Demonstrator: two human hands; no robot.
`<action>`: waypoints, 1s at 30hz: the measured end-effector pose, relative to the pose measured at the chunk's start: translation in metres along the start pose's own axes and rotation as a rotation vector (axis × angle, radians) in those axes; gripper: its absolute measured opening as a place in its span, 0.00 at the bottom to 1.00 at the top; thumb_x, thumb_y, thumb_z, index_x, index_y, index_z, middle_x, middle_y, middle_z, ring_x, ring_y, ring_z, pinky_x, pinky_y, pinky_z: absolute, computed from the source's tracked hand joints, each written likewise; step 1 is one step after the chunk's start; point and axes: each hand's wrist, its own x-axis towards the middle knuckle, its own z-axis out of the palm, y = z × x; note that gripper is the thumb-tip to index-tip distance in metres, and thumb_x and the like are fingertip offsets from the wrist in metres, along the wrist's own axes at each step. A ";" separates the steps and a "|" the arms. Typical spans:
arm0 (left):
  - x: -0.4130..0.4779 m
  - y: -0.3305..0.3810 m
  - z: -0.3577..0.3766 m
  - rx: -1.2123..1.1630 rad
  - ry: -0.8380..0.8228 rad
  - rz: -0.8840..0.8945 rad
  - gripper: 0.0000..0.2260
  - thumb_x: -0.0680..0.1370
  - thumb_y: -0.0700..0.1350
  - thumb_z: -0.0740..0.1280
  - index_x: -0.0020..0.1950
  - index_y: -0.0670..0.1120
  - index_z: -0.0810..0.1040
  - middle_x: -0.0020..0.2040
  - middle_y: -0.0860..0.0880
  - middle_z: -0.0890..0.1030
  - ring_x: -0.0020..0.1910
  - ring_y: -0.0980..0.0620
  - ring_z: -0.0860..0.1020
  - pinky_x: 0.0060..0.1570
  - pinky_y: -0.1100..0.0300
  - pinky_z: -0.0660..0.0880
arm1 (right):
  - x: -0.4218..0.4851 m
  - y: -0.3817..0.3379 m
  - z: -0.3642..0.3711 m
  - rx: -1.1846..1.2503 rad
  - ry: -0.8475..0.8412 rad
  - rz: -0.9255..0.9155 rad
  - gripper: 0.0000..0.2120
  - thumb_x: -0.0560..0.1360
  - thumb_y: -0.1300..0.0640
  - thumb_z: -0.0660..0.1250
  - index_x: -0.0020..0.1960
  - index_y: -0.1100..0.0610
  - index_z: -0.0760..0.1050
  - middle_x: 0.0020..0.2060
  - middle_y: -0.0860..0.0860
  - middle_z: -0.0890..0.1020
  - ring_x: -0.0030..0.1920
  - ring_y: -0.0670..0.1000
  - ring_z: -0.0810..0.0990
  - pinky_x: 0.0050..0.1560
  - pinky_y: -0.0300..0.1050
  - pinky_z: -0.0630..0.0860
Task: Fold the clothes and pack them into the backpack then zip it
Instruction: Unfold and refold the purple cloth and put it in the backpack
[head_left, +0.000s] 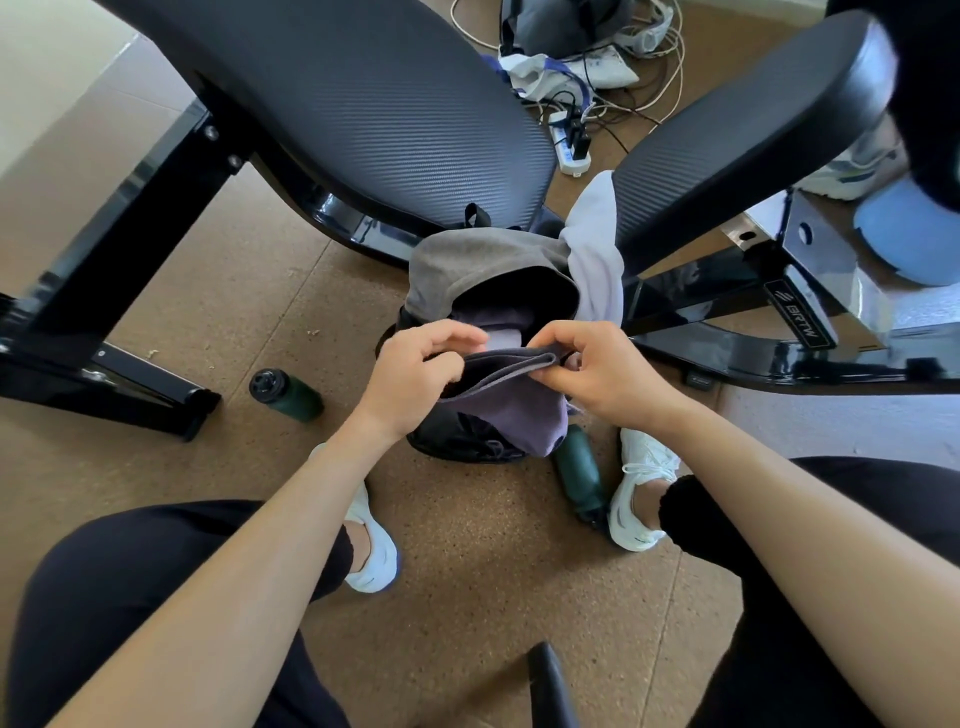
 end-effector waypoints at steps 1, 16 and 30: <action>-0.002 0.004 0.002 0.022 -0.067 0.049 0.20 0.70 0.44 0.66 0.61 0.49 0.83 0.53 0.52 0.85 0.55 0.56 0.82 0.57 0.54 0.79 | 0.001 -0.001 0.002 0.005 -0.008 -0.018 0.03 0.77 0.64 0.72 0.50 0.59 0.83 0.35 0.42 0.82 0.33 0.42 0.78 0.36 0.33 0.71; 0.001 0.007 0.015 0.306 0.093 0.404 0.11 0.79 0.53 0.69 0.55 0.49 0.84 0.46 0.55 0.84 0.46 0.54 0.81 0.46 0.49 0.78 | 0.004 0.014 0.000 0.287 -0.190 0.147 0.12 0.73 0.65 0.76 0.54 0.61 0.79 0.47 0.59 0.86 0.45 0.49 0.83 0.49 0.44 0.79; -0.006 -0.039 -0.051 0.029 0.660 -0.112 0.15 0.80 0.54 0.66 0.41 0.44 0.78 0.36 0.47 0.79 0.38 0.47 0.75 0.44 0.43 0.76 | -0.002 0.050 0.021 -0.028 -0.316 0.272 0.09 0.70 0.65 0.77 0.49 0.59 0.82 0.43 0.58 0.86 0.40 0.47 0.80 0.49 0.53 0.81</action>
